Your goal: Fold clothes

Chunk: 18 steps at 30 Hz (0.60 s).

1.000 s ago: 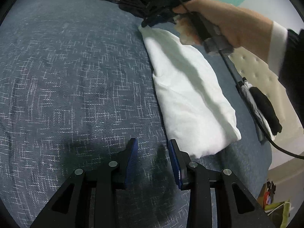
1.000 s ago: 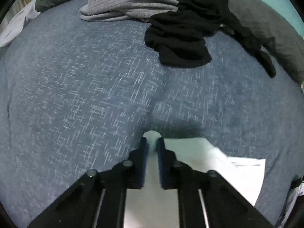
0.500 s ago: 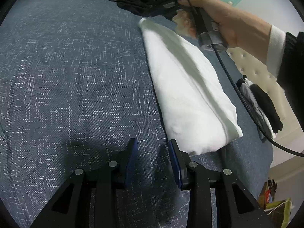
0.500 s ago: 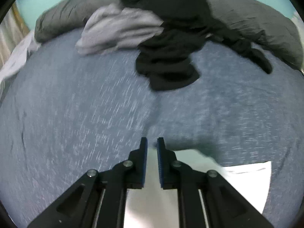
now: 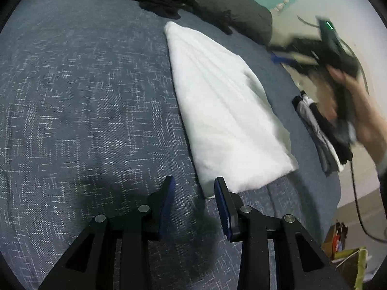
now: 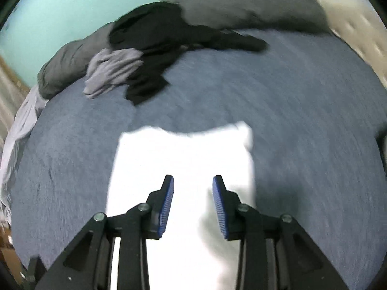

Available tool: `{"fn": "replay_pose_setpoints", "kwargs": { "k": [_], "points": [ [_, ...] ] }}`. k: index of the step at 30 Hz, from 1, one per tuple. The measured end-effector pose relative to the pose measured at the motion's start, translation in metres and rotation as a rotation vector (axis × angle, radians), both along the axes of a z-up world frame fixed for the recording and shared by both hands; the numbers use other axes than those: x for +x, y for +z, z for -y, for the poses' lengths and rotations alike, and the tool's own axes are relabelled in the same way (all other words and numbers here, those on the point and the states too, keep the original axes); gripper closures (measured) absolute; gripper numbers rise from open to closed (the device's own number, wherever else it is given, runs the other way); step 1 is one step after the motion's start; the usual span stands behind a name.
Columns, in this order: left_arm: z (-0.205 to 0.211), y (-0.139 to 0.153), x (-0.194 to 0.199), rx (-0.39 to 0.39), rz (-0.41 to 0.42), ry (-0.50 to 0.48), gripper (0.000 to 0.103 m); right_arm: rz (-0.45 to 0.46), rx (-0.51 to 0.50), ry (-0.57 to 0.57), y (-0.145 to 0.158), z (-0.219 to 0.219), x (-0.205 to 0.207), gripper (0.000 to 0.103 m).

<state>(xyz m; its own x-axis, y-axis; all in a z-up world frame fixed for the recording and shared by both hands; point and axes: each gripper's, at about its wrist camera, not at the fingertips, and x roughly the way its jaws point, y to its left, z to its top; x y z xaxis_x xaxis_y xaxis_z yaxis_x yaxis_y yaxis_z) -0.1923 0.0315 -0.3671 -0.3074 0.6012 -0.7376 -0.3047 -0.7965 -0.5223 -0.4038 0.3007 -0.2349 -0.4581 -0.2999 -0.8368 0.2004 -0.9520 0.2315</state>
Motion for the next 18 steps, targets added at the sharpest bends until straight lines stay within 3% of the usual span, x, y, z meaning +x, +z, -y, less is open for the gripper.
{"fn": "replay_pose_setpoints", "kwargs": {
  "k": [3, 6, 18],
  "points": [
    [0.002, -0.001, 0.001, 0.027, 0.026, 0.008, 0.066, 0.037, -0.024, -0.035, -0.009, -0.035, 0.032, 0.067],
    [0.006, -0.001, -0.007, 0.047, 0.041, 0.012, 0.066, 0.058, -0.054, -0.038, -0.02, -0.053, 0.055, 0.058],
    [0.009, 0.002, -0.012, 0.084, 0.062, 0.031, 0.066, 0.154, -0.182, -0.023, -0.085, -0.09, 0.108, 0.056]
  ]
}}
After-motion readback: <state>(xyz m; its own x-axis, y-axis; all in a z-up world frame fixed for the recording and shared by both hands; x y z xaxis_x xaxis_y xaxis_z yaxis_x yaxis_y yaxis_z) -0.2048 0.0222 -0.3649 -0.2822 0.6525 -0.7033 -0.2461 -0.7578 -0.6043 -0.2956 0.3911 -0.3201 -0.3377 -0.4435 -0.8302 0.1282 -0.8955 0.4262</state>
